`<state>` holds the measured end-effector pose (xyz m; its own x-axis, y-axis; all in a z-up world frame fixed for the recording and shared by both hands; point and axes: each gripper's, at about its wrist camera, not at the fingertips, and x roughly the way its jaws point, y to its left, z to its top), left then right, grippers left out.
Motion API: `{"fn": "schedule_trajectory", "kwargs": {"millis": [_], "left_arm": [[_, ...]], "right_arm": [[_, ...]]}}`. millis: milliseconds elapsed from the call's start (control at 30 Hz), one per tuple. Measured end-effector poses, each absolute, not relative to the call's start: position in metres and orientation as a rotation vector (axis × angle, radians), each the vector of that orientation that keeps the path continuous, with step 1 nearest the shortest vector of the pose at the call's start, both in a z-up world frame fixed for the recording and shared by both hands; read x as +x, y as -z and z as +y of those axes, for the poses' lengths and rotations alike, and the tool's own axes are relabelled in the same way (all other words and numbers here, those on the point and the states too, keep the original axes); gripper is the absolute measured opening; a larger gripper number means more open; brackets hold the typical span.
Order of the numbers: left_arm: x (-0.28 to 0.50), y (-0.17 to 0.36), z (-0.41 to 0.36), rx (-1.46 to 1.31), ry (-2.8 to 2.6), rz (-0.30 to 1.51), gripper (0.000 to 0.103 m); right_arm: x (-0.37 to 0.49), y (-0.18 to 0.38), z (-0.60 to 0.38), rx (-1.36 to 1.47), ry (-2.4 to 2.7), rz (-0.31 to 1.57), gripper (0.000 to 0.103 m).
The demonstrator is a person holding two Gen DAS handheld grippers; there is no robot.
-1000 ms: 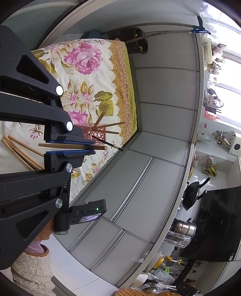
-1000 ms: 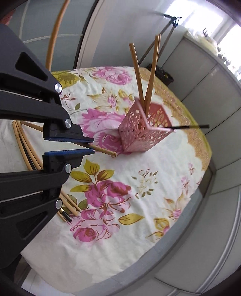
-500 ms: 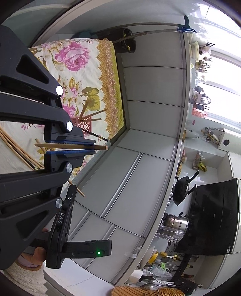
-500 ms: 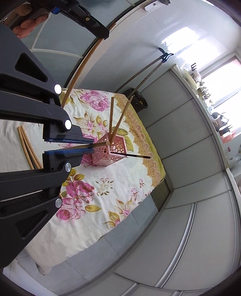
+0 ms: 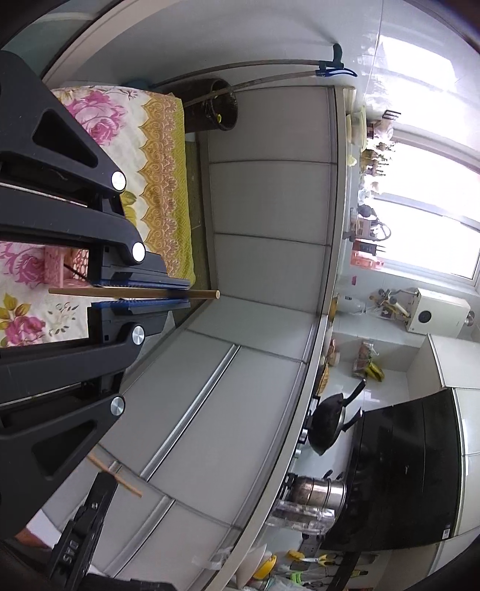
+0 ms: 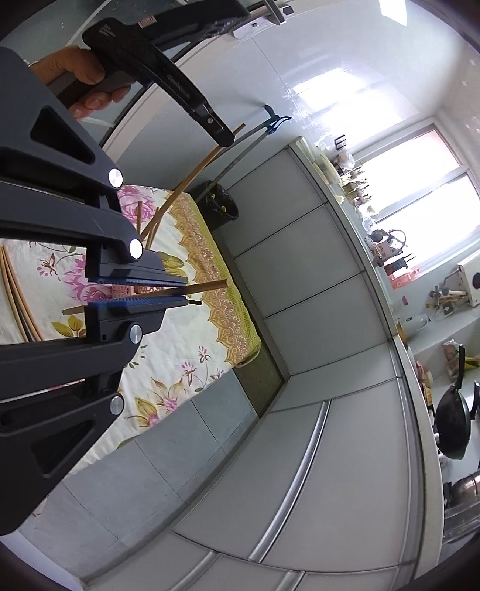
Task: Organize utensils
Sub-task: 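Lower both held sticks into the pink holder and open both grippers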
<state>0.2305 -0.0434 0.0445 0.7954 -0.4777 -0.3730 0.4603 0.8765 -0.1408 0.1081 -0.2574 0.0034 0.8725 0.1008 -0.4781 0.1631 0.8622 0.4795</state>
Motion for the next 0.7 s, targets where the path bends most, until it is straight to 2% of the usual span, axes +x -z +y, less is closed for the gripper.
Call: {"fn": "schedule_trajectory", "kwargs": {"millis": [267,400,567,667,700], "left_arm": [[0.292,0.008,-0.070,0.004,0.333,0.446,0.004],[0.302,0.038,-0.071,0.020,0.319,0.518,0.009],[0.273,0.025,-0.047,-0.015,0.331,0.480,0.012],[0.238,0.002,-0.027,-0.036,0.352,0.399,0.021],[0.226,-0.005,-0.020,-0.049,0.347,0.372,0.029]], "right_arm": [[0.136,0.007,-0.276,0.567,0.029,0.512,0.005],[0.149,0.010,-0.276,0.581,0.013,0.508,0.005],[0.166,0.003,-0.267,0.588,-0.016,0.489,0.005],[0.179,-0.005,-0.256,0.575,-0.030,0.474,0.005],[0.184,-0.007,-0.252,0.568,-0.036,0.470,0.005]]}}
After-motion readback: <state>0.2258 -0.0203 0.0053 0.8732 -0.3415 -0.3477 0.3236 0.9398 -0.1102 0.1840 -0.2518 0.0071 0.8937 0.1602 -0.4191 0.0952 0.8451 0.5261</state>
